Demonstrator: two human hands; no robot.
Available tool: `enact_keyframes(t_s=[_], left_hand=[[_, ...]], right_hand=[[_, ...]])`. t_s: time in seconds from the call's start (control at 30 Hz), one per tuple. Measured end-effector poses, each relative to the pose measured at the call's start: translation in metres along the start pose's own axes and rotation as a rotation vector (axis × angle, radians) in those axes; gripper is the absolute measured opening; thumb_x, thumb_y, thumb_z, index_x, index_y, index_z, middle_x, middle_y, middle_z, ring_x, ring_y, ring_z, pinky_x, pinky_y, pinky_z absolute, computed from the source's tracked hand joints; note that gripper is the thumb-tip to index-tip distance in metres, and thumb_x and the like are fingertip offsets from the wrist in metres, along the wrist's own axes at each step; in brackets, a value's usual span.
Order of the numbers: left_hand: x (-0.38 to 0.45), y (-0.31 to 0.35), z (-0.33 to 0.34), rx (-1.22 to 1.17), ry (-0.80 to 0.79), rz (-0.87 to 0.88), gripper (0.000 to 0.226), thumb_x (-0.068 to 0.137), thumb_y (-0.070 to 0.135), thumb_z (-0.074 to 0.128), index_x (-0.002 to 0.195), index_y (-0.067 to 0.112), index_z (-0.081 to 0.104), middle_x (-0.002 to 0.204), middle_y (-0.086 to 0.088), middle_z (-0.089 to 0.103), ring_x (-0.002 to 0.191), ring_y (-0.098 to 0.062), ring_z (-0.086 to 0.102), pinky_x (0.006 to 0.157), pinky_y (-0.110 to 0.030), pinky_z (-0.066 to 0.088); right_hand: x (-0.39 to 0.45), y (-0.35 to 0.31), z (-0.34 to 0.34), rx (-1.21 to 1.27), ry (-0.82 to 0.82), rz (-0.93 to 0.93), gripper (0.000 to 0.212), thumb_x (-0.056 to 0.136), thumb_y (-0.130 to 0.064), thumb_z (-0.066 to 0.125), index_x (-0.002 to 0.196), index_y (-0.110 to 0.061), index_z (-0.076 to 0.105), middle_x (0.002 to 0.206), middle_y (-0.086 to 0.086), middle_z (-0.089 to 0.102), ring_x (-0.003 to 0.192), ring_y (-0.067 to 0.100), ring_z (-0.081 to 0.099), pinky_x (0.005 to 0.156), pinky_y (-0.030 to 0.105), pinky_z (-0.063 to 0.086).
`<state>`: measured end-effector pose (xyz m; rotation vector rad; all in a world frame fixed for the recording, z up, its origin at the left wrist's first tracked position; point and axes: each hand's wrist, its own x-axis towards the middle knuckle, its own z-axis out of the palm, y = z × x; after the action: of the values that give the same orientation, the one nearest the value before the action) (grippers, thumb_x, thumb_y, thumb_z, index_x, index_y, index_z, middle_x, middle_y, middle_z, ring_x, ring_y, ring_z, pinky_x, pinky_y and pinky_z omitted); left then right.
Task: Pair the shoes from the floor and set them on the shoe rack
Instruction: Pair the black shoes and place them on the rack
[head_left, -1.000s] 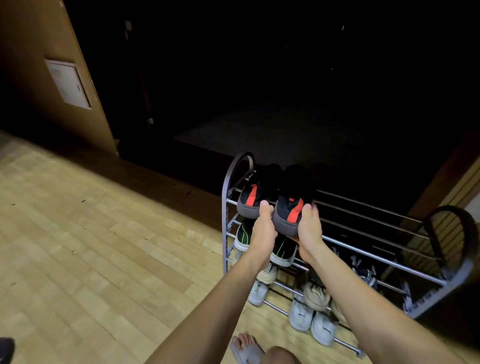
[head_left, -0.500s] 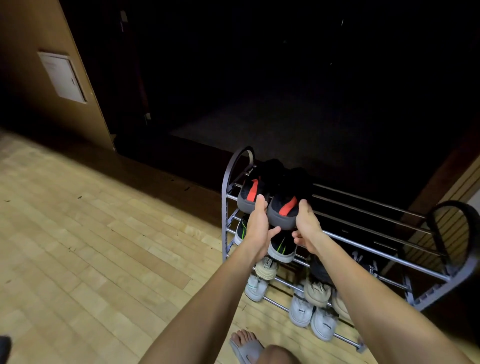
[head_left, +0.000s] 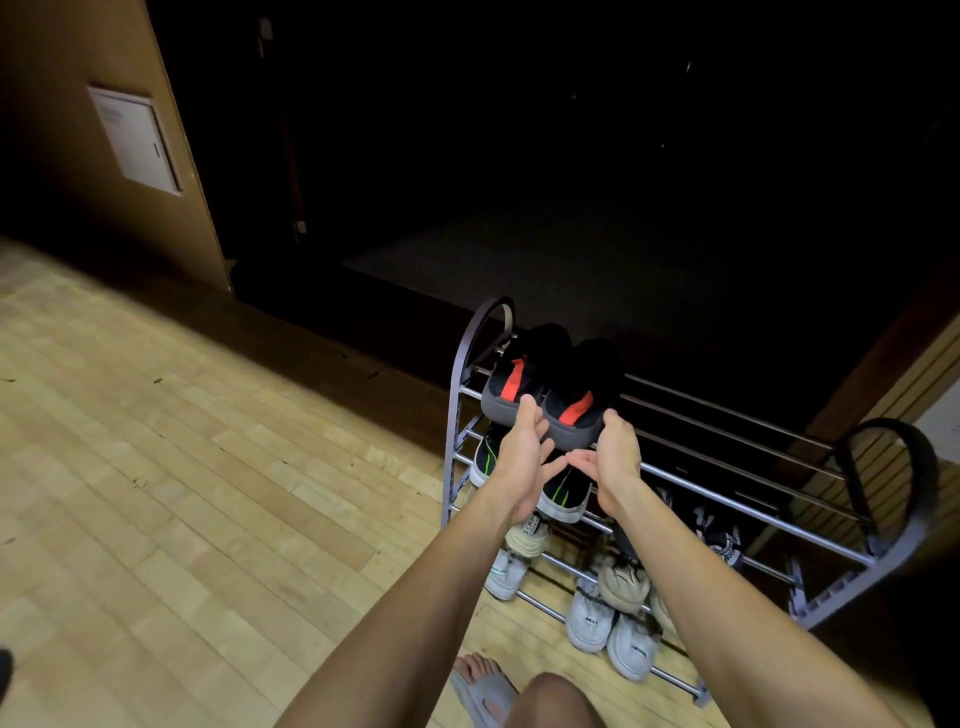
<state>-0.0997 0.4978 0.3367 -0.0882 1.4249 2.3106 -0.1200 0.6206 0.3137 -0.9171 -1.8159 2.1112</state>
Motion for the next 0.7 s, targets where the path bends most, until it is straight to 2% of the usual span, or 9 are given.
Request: enact_keyframes(t_s=[0.07,0.13,0.2,0.27,0.33,0.4,0.47,0.53,0.7], left_hand=[[-0.009,0.002,-0.007,0.037,-0.005,0.01,0.068,0.102,0.055,0.026,0.155,0.013,0.021,0.161,-0.009,0.025,0.147,-0.027,0.025,0.115,-0.042,0.034],[-0.019,0.005,-0.018,0.1,0.02,0.043,0.064,0.103,0.052,0.025,0.154,0.013,0.026,0.159,-0.008,0.03,0.146,-0.024,0.028,0.115,-0.042,0.033],[-0.03,0.01,-0.028,0.178,0.062,0.083,0.059,0.105,0.047,0.024,0.152,0.012,0.031,0.156,-0.007,0.035,0.144,-0.022,0.032,0.115,-0.042,0.033],[-0.043,0.017,-0.037,0.239,0.108,0.121,0.054,0.106,0.042,0.025,0.148,0.012,0.039,0.152,-0.004,0.042,0.141,-0.02,0.038,0.114,-0.042,0.035],[-0.059,0.028,-0.047,0.29,0.17,0.181,0.047,0.106,0.037,0.029,0.139,0.013,0.052,0.141,-0.002,0.054,0.132,-0.017,0.048,0.109,-0.039,0.041],[-0.076,0.039,-0.057,0.357,0.257,0.282,0.039,0.1,0.035,0.036,0.117,0.019,0.067,0.121,0.004,0.067,0.115,-0.014,0.059,0.098,-0.036,0.049],[-0.094,0.05,-0.072,0.438,0.337,0.39,0.033,0.093,0.031,0.042,0.1,0.023,0.073,0.102,0.009,0.072,0.098,-0.01,0.063,0.088,-0.032,0.053],[-0.114,0.062,-0.089,0.485,0.382,0.454,0.031,0.093,0.022,0.045,0.09,0.023,0.075,0.091,0.009,0.073,0.086,-0.007,0.064,0.079,-0.028,0.054],[-0.179,0.09,-0.132,0.421,0.465,0.566,0.03,0.094,0.014,0.045,0.081,0.019,0.072,0.084,0.0,0.074,0.07,-0.002,0.061,0.063,-0.02,0.048]], right_hand=[[-0.008,0.0,-0.002,0.025,0.006,-0.012,0.05,0.104,-0.037,0.038,0.15,-0.018,0.035,0.124,0.01,0.05,0.082,0.026,0.065,0.092,0.044,0.057],[-0.012,0.003,-0.004,-0.025,0.015,-0.068,0.052,0.103,-0.037,0.037,0.151,-0.019,0.032,0.124,0.006,0.047,0.087,0.026,0.065,0.092,0.045,0.056],[-0.014,0.004,-0.008,-0.173,0.044,-0.162,0.06,0.094,-0.047,0.037,0.15,-0.027,0.033,0.124,0.006,0.05,0.092,0.024,0.06,0.093,0.048,0.055],[-0.012,0.007,-0.012,-0.278,0.046,-0.208,0.065,0.078,-0.059,0.035,0.138,-0.037,0.045,0.116,0.0,0.055,0.095,0.019,0.052,0.098,0.052,0.048],[-0.03,-0.001,-0.011,-0.352,-0.006,-0.262,0.047,0.083,-0.053,0.036,0.116,-0.034,0.062,0.101,-0.004,0.061,0.088,0.015,0.054,0.089,0.046,0.05],[-0.06,-0.019,-0.003,-0.363,-0.076,-0.294,0.034,0.094,-0.037,0.039,0.101,-0.025,0.07,0.085,0.0,0.065,0.073,0.015,0.056,0.073,0.038,0.048],[-0.077,-0.029,0.005,-0.346,-0.157,-0.308,0.038,0.099,-0.029,0.037,0.101,-0.013,0.072,0.074,0.003,0.064,0.066,0.015,0.053,0.061,0.031,0.043],[-0.097,-0.039,0.016,-0.352,-0.239,-0.335,0.043,0.101,-0.03,0.034,0.099,-0.009,0.071,0.069,0.005,0.064,0.063,0.015,0.053,0.057,0.028,0.04],[-0.163,-0.052,0.058,-0.407,-0.457,-0.431,0.049,0.104,-0.029,0.03,0.092,-0.006,0.071,0.068,0.009,0.066,0.056,0.015,0.054,0.052,0.025,0.04]])
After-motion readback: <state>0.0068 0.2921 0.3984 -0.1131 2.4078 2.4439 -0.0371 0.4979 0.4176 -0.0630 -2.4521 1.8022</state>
